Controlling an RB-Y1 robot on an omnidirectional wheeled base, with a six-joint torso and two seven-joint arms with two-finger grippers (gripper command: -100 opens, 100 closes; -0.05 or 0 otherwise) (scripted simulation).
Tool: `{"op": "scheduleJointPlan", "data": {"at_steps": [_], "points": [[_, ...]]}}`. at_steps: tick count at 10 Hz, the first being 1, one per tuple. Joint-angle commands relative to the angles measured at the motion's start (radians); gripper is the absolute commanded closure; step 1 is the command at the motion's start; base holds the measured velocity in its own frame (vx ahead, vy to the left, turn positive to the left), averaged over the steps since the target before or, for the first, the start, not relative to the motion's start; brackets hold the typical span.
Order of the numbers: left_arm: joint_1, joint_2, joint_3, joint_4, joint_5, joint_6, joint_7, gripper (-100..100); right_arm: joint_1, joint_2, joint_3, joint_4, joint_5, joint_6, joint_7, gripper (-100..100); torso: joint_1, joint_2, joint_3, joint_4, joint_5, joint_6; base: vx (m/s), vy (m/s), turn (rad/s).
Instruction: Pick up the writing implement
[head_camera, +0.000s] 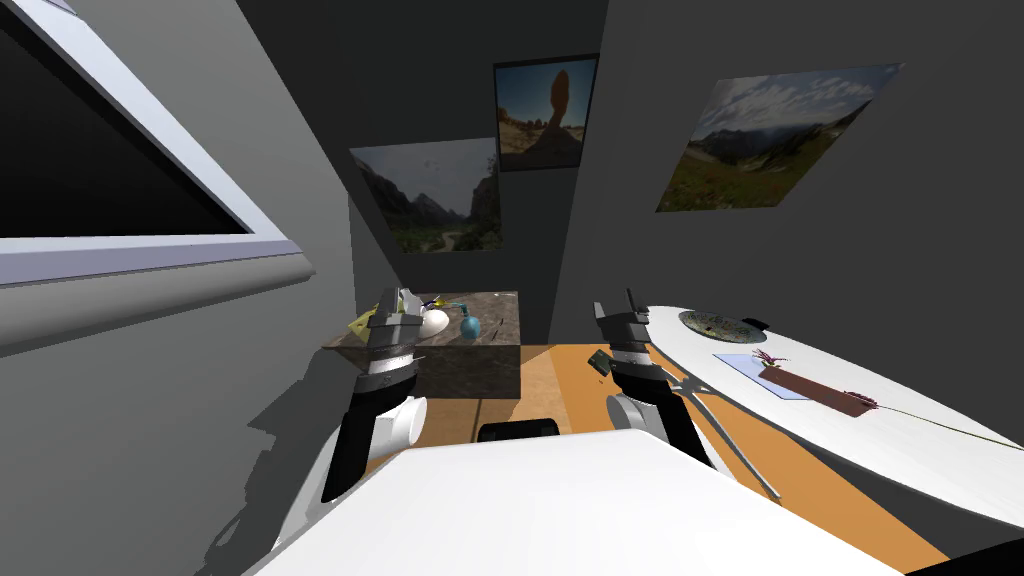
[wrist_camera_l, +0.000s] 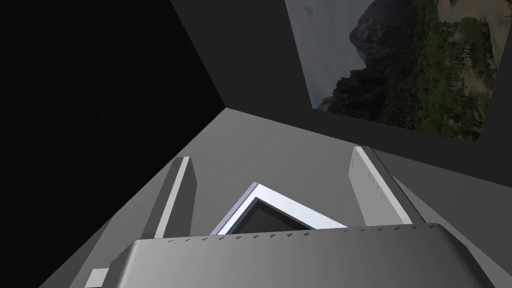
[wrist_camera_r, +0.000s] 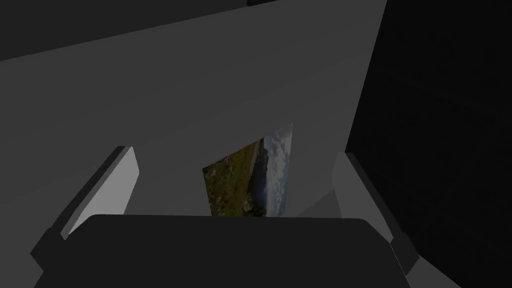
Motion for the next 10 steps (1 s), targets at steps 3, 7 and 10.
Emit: {"op": "scheduleJointPlan", "data": {"at_steps": [3, 7, 10], "points": [[-0.056, 0.076, -0.005, 0.039, 0.052, 0.057, 0.05, -100, 0.0, 0.0, 0.0, 0.0, 0.0, 0.0, 0.0, 0, 0.0, 0.0, 0.0, 0.0, 0.0, 0.0, 0.005, -0.011, 0.035], [-0.154, 0.123, -0.014, 0.102, 0.143, 0.162, 0.142, -100, 0.0, 0.0, 0.0, 0.0, 0.0, 0.0, 0.0, 0, -0.002, -0.001, -0.001, 0.0, 0.0, 0.0, 0.012, -0.032, 0.053], [-0.243, 0.139, -0.022, 0.164, 0.227, 0.255, 0.229, -100, 0.0, 0.0, 0.0, 0.0, 0.0, 0.0, 0.0, 0, -0.003, -0.002, -0.001, 0.0, -0.001, 0.0, 0.016, -0.044, 0.064]]}}
